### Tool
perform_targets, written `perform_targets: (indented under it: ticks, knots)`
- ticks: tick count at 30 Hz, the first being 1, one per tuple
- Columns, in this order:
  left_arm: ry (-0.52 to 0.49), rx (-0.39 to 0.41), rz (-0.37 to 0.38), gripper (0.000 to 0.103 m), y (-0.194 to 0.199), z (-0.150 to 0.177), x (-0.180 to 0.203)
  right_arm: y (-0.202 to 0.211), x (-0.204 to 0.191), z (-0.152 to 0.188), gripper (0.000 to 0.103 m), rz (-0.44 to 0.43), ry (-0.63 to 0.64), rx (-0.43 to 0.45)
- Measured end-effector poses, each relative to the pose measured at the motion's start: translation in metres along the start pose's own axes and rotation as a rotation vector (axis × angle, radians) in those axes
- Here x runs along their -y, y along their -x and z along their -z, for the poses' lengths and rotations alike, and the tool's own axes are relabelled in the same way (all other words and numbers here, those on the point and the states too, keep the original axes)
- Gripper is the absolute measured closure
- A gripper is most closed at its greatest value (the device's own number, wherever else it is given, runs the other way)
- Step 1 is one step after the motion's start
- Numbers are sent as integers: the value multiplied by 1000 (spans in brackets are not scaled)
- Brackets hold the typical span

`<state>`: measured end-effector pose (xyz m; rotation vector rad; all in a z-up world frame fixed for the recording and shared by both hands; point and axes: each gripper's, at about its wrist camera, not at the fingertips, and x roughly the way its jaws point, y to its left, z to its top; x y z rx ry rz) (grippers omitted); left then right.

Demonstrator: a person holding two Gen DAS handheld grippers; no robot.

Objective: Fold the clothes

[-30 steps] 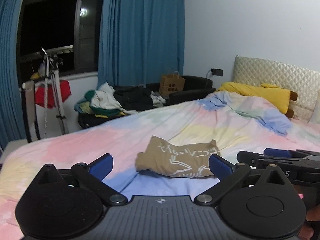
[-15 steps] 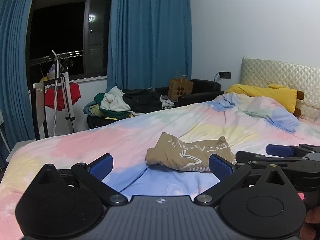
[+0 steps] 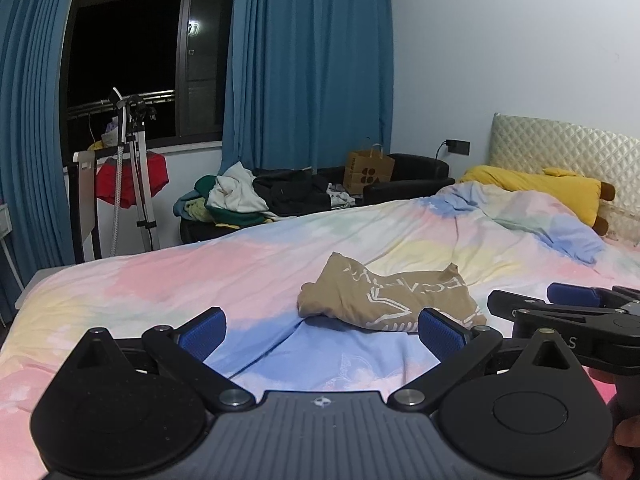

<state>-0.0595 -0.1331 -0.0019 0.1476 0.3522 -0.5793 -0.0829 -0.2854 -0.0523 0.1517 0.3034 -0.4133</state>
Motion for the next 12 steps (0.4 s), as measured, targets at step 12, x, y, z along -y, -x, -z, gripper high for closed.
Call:
perform_targets:
  ticks: [12]
  knots:
    - [43,-8,-18,0,1,0,-10,1,-1,1,30,12,4,2]
